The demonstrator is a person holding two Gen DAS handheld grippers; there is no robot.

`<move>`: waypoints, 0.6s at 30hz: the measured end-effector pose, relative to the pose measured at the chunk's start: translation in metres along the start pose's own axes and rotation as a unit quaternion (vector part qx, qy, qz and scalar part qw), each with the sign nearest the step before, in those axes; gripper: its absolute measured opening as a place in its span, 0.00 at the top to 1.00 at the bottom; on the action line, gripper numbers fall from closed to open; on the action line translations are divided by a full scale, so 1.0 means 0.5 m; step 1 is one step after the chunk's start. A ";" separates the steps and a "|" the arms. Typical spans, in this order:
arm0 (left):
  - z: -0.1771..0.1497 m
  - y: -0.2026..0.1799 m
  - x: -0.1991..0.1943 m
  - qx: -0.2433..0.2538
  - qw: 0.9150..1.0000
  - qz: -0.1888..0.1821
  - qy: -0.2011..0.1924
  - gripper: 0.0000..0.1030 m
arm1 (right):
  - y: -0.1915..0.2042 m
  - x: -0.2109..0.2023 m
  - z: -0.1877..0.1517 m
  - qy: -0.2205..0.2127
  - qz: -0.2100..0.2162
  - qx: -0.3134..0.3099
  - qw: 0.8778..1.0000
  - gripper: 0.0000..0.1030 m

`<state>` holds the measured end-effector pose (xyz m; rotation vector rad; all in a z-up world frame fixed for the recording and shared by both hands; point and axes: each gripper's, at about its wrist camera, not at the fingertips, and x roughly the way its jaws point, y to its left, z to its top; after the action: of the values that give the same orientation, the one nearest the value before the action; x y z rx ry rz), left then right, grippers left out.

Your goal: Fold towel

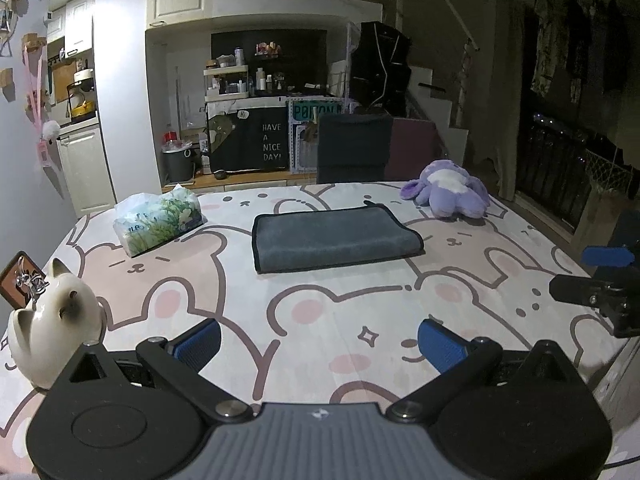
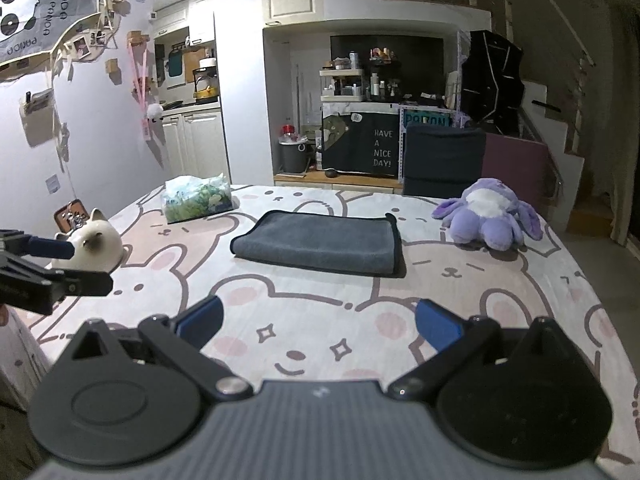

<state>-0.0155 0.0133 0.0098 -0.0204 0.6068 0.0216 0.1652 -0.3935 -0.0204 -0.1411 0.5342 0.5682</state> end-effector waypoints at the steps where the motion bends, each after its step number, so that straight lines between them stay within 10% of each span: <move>1: -0.002 -0.001 -0.001 0.000 1.000 0.000 0.000 0.00 | 0.000 -0.002 -0.003 0.000 -0.001 -0.001 1.000 0.00; 18: -0.031 -0.014 -0.009 0.016 1.000 -0.006 -0.004 0.00 | 0.002 -0.015 -0.014 -0.002 0.001 -0.012 1.000 0.00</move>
<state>-0.0279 0.0057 -0.0003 0.0061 0.5987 0.0006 0.1563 -0.3981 -0.0227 -0.1624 0.5247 0.5776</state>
